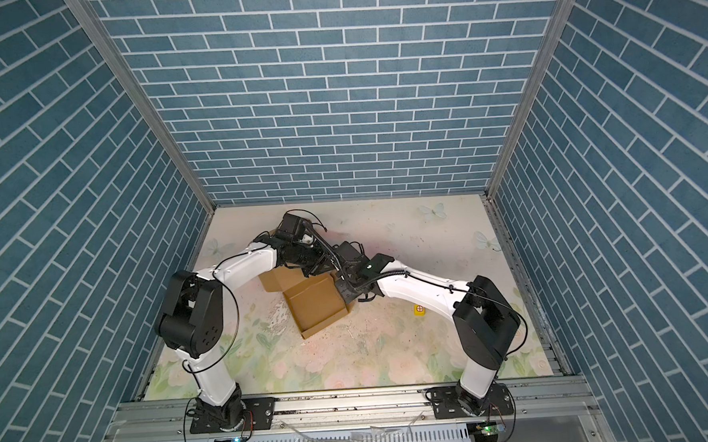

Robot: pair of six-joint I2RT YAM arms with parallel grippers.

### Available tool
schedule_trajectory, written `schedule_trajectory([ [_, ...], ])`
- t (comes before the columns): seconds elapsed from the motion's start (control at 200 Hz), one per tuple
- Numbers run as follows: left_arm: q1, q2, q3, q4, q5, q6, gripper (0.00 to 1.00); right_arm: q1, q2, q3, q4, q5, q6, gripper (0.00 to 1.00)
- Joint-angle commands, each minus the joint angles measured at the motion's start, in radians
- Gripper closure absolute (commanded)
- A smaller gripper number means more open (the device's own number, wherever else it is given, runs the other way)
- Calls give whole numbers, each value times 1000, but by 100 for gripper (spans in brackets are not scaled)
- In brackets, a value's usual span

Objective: Fold the paper box

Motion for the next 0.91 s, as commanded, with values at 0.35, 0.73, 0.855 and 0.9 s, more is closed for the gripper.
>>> schedule_trajectory([
  [0.35,-7,10,-17,-11,-1,8,95,18,23,43,-50,42,-42,100],
  [0.73,1,-16,-40,-13,-1,48,100,3,-44,19,-30,-21,-46,90],
  [0.855,9,-36,-72,5,-1,62,100,-71,-138,-34,32,-138,-4,80],
  [0.9,11,-43,-84,10,0,67,100,-109,-173,-62,69,-175,20,78],
])
